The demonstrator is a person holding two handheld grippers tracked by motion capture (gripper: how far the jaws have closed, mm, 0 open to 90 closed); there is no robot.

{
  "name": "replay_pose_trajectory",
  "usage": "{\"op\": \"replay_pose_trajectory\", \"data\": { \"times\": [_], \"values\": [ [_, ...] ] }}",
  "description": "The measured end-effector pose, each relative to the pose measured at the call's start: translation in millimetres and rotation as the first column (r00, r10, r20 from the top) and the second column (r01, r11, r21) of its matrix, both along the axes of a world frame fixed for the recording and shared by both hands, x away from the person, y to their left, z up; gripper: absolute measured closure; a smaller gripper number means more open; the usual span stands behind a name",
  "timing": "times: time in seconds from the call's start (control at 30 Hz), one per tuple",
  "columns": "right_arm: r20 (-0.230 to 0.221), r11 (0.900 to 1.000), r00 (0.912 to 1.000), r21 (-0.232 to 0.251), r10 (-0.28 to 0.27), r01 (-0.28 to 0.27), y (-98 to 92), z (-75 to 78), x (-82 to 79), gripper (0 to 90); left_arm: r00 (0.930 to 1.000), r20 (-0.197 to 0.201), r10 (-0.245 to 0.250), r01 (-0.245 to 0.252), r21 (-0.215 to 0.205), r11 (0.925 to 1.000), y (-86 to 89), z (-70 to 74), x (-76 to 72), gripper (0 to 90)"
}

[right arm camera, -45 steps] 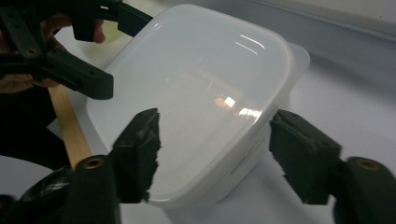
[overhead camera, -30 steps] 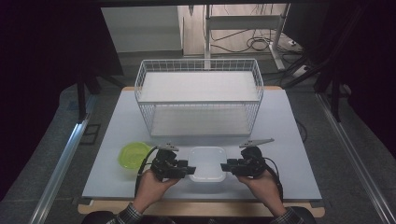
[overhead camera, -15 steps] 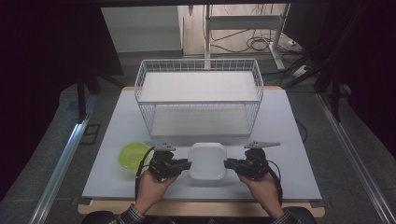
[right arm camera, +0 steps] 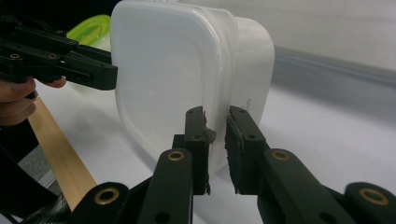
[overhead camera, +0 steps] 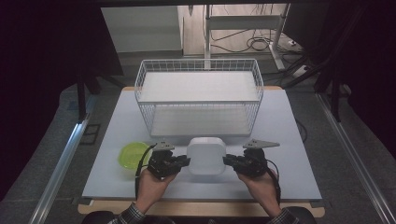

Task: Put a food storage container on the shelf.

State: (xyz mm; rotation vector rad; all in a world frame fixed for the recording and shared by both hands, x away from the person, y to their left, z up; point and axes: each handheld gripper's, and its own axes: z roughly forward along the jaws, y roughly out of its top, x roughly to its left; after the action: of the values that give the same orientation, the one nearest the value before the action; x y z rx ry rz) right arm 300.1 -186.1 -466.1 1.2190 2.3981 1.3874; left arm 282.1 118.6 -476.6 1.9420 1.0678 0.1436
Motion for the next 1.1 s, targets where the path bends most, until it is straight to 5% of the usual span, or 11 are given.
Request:
{"op": "replay_pose_trajectory", "data": {
  "times": [0.3, 0.63, 1.1],
  "values": [
    [0.057, 1.000, 0.9983, 0.024, 0.014, -0.015, 2.0, 23.9, 6.5, 79.2, 0.9975, 0.071, 0.000, 0.000, 0.004, 1.0000, 4.6, 29.7, 6.0, 77.9],
    [0.126, 0.999, 0.9915, 0.031, 0.030, -0.034, 7.0, 55.5, 16.9, 79.4, 0.9942, 0.106, 0.016, -0.014, -0.018, 0.9997, 11.1, 54.1, 14.1, 78.0],
    [0.164, 0.997, 0.9852, 0.050, 0.048, -0.057, 16.4, 88.7, 38.3, 79.3, 0.9851, 0.169, 0.030, -0.028, -0.011, 0.9995, 22.0, 91.8, 27.3, 78.0]
  ]
}}
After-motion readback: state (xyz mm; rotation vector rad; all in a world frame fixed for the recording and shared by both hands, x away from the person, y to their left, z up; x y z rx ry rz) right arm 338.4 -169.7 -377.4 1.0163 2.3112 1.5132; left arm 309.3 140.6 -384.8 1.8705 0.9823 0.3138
